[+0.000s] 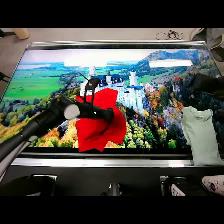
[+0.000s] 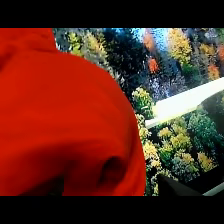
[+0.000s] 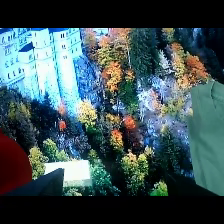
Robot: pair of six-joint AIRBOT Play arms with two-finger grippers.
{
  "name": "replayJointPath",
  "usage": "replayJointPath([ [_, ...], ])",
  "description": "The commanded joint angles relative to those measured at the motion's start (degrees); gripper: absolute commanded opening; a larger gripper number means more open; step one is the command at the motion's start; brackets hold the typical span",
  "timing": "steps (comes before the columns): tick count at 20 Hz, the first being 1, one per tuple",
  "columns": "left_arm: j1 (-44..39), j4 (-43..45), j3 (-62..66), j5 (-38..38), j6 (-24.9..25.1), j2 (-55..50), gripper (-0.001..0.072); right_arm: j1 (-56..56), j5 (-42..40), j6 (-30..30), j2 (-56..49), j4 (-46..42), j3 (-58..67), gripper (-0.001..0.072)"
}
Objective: Fold the shirts.
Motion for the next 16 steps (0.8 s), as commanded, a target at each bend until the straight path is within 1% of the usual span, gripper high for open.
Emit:
replayJointPath([
  [1,7.5,2.64,4.79,-15.85,7.91,2.73,0.072,0.04,2.1,-2.23,-4.31,7.96,-3.32,0.0679],
  [2,11.23,4.74,3.26,-19.96,7.91,5.11,0.072,0.04,2.05,-3.65,-5.73,13.2,-5.79,0.0679],
  [3,14.93,4.68,0.0,-22.4,8.24,7.56,0.072,0.04,1.86,-5.55,-6.99,18.51,-9.05,0.0679],
  [4,18.49,3.96,-5.49,-22.82,8.5,10.56,0.072,0.04,1.03,-7.56,-8.15,23.17,-13.27,0.0679],
  [5,21.29,2.4,-11.78,-22.12,8.48,13.4,0.072,0.04,-0.74,-9.07,-9.03,25.75,-17.38,0.0678],
  [6,23.76,-0.94,-19.17,-20.76,8.5,16.02,0.072,0.04,-2.75,-9.53,-9.86,27.02,-21.57,0.0672],
  [8,26.08,-9.7,-32.26,-16.02,8.66,19.43,0.072,0.07,-6.03,-10.16,-11.3,29.14,-28.22,0.066],
  [10,25.03,-17.9,-40.57,-8.15,9.42,19.63,0.072,1.49,-9.75,-11.67,-12.5,29.66,-32.98,0.066],
  [12,22.53,-22.95,-43.74,-0.46,9.4,18.03,0.072,4.66,-13.05,-11.93,-14.34,29.35,-35.85,0.0661],
  [15,19.04,-28.57,-43.1,7.48,9.84,14.01,0.0711,9.81,-16.02,-12.55,-17.92,29.62,-36.65,0.0664],
  [16,18.32,-29.73,-42.62,9.42,10.38,12.83,0.066,11.13,-16.9,-12.52,-18.84,29.88,-36.65,0.0664],
])
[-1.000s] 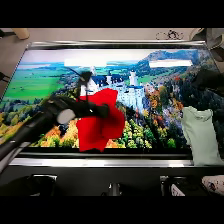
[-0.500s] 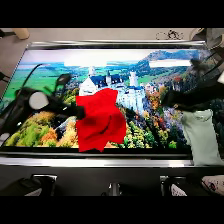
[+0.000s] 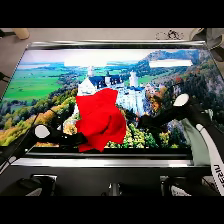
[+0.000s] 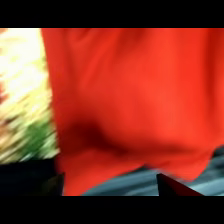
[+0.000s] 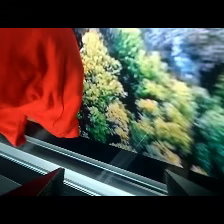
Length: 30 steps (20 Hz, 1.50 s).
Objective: Fold the shirts.
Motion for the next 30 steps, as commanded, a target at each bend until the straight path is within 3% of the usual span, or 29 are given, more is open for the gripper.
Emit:
replayJointPath([
  [1,-2.62,-7.91,-1.25,10.54,0.94,-3.65,0.0612,5.11,-4.66,-0.76,-3.72,1.55,-1.9,0.0665],
  [4,-2.62,-8.48,-0.55,13.27,0.24,-5.97,0.0265,8.85,-6.56,-0.76,-6.93,3.69,-1.9,0.0666],
  [5,-2.43,-8.46,-0.5,13.27,0.42,-6.01,0.0056,10.03,-7.32,-0.74,-8.11,5.07,-1.9,0.0666],
  [6,-2.36,-8.37,-0.46,13.29,1.36,-5.68,0.0027,11.17,-8.24,-0.74,-9.16,6.84,-1.9,0.0665],
  [11,-2.49,-8.28,-0.35,12.0,2.91,-1.9,0.0025,16.28,-16.17,-0.22,-11.91,12.83,-1.9,0.0646],
  [12,-2.49,-8.28,-0.35,11.98,2.91,-1.01,0.0025,17.14,-17.62,0.5,-12.28,14.19,-1.9,0.059],
  [13,-2.49,-8.28,-0.35,12.11,2.93,-0.02,0.0025,17.99,-18.95,0.68,-12.61,15.56,-1.9,0.0516],
  [14,-2.47,-8.26,-0.33,12.5,2.93,0.79,0.0025,18.69,-20.74,0.68,-12.74,16.74,-1.9,0.0389],
  [15,-2.47,-8.2,-0.11,12.94,3.02,1.62,0.0025,18.88,-21.42,0.61,-12.74,17.73,-1.84,0.0162],
  [16,-2.43,-7.45,0.48,13.16,3.65,2.56,0.0024,18.16,-20.65,0.55,-12.44,17.66,-1.4,0.0021],
  [18,-1.6,-0.87,5.25,11.02,5.03,5.73,0.0023,15.19,-15.04,-3.48,-9.46,14.86,1.66,0.002],
  [22,5.7,19.41,29.35,1.4,4.87,15.58,0.0023,3.87,-8.13,-4.7,9.51,-2.71,18.23,0.0019],
  [26,8.63,20.35,57.09,1.16,2.73,21.05,0.0022,-0.87,-17.11,-4.72,31.54,-10.16,34.49,0.0019],
  [28,6.05,17.11,63.73,1.62,1.86,21.51,0.0023,-0.87,-24.61,-0.87,39.78,-9.86,35.3,0.0019],
  [30,3.54,17.77,66.55,1.64,2.05,21.57,0.0023,-0.87,-27.1,2.16,44.44,-12.92,35.3,0.0019],
])
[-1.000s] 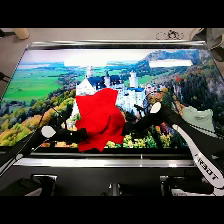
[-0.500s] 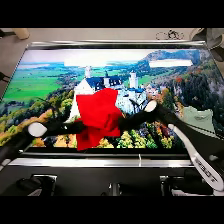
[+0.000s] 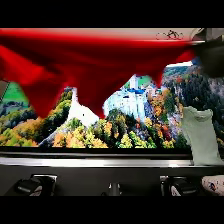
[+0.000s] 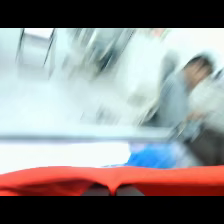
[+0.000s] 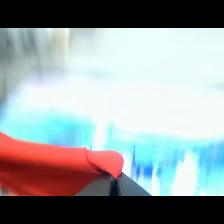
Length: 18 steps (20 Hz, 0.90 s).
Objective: Fold the shirts.
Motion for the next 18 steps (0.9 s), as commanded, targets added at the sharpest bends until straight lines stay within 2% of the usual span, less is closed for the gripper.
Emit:
replayJointPath([
  [1,-2.08,3.34,9.29,-0.26,-0.9,1.25,0.0023,-0.98,-6.51,5.97,10.49,-8.7,2.93,0.0019],
  [4,-2.05,9.81,9.38,0.33,-1.11,0.46,0.0022,-0.98,-0.81,10.54,10.47,-17.68,2.91,0.0019],
  [5,-2.08,11.13,9.38,2.78,-1.07,-0.42,0.0022,-0.98,2.8,11.1,9.42,-18.49,2.91,0.0019],
  [8,-2.05,15.87,9.38,12.7,-0.92,-5.68,0.0023,-0.98,17.84,13.03,2.49,-17.62,2.84,0.002],
  [10,-1.7,16.63,9.38,15.47,-0.92,-12.11,0.0023,-0.98,25.03,13.03,-4.39,-15.58,2.12,0.0019],
  [12,-1.73,16.61,9.38,17.88,-0.92,-20.74,0.0023,-0.96,25.68,13.05,-11.78,-12.13,-0.59,0.0019],
  [14,-1.77,16.41,9.38,18.36,-0.92,-30.88,0.0024,-0.96,21.62,13.03,-18.88,-7.63,-5.53,0.0019],
  [16,-2.03,15.58,9.38,13.94,-1.16,-41.53,0.0026,-0.96,16.04,13.35,-25.68,-4.0,-11.65,0.0019],
  [18,-2.49,9.73,9.38,4.52,-1.18,-50.88,0.0028,-0.96,13.88,14.6,-30.84,-1.05,-16.26,0.0019],
])
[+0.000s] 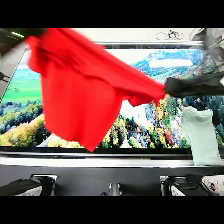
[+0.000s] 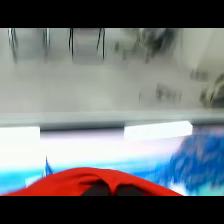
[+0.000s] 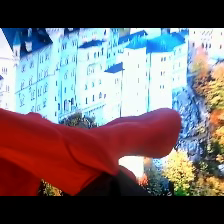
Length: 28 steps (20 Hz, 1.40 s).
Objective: Fold the shirts.
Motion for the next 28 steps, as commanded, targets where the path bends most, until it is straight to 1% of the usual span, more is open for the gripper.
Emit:
replayJointPath([
  [1,-0.63,-8.92,0.07,-14.14,-1.22,-16.61,0.0063,0.02,-3.61,1.05,-9.9,7.98,-7.89,0.0019],
  [2,-0.92,-12.66,0.07,-19.26,-2.69,-19.87,0.0208,0.02,-3.63,1.01,-11.04,8.68,-9.18,0.0019],
  [3,-0.94,-17.35,0.07,-25.14,-2.99,-22.4,0.0469,0.02,-3.54,0.5,-11.63,8.61,-9.94,0.0019],
  [4,-0.76,-19.93,0.07,-30.14,-1.81,-23.61,0.0582,0.02,-3.48,-0.02,-11.65,8.11,-10.19,0.0019],
  [6,0.11,-19.85,0.04,-40.09,5.42,-22.58,0.0581,0.02,-2.73,-1.4,-11.54,7.39,-10.19,0.002],
  [7,1.11,-18.97,-0.31,-45.24,8.2,-20.85,0.0581,0.02,-2.03,-1.88,-11.54,6.78,-10.19,0.002],
  [8,2.45,-18.86,-1.84,-48.63,8.41,-18.38,0.0581,0.02,-1.42,-2.45,-11.54,6.38,-10.19,0.002],
  [9,3.87,-19.12,-5.81,-49.92,8.39,-14.56,0.0581,0.02,-1.07,-2.93,-11.54,6.21,-10.19,0.002],
  [10,5.11,-19.21,-12.31,-49.27,8.31,-9.64,0.0581,0.02,-0.96,-3.63,-11.54,6.21,-10.19,0.002],
  [11,6.12,-19.3,-20.11,-47.45,7.61,-4.46,0.0582,0.02,-0.96,-3.98,-11.54,6.21,-10.19,0.002],
  [13,7.91,-20.85,-39.58,-40.39,3.72,7.26,0.0581,0.02,-0.96,-3.98,-11.54,6.21,-10.19,0.002],
  [15,8.76,-28.35,-57.99,-32.2,1.33,17.44,0.0581,0.02,-1.01,-4.24,-11.54,6.23,-10.19,0.002],
  [16,8.72,-33.64,-65.59,-27.45,0.87,21.24,0.0581,0.02,-0.98,-4.42,-11.54,6.23,-10.19,0.002],
  [18,7.65,-43.04,-75.73,-19.12,0.96,24.65,0.0581,0.02,-0.87,-4.39,-11.54,6.25,-10.19,0.002],
  [20,5.07,-46.77,-79.8,-13.38,0.96,23.85,0.058,0.02,-0.35,-4.39,-11.54,6.25,-10.19,0.002],
  [25,-4.35,-54.73,-77.37,0.72,0.96,16.61,0.0573,0.0,0.63,-4.35,-10.99,6.8,-10.19,0.002],
  [26,-5.86,-55.69,-76.19,2.6,0.94,14.27,0.053,0.0,0.74,-4.35,-10.32,6.8,-10.19,0.002],
  [27,-6.64,-56.41,-74.88,3.63,0.94,12.11,0.0527,0.0,0.74,-4.35,-9.35,6.8,-10.19,0.002],
  [28,-6.71,-56.59,-73.2,3.43,0.96,10.1,0.0433,0.0,0.68,-4.35,-8.04,6.75,-10.16,0.002],
])
